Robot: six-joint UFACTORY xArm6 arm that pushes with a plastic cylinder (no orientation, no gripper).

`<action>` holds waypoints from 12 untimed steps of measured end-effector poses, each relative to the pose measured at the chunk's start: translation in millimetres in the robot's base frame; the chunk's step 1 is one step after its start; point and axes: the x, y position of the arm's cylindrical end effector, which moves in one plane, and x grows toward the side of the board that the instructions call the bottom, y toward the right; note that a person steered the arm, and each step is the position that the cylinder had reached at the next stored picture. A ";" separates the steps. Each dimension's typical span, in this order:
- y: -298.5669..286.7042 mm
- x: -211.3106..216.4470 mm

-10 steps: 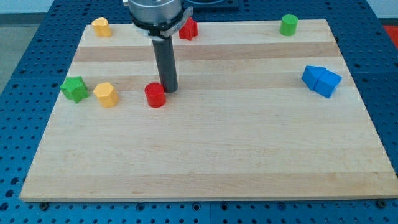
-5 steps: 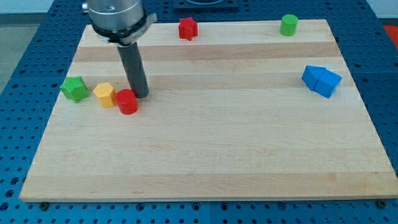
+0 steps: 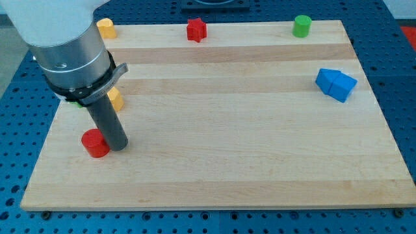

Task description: Put the red circle at the bottom left corner of the board

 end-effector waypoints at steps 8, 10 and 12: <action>-18.4 13.2; -22.3 47.2; -47.6 60.6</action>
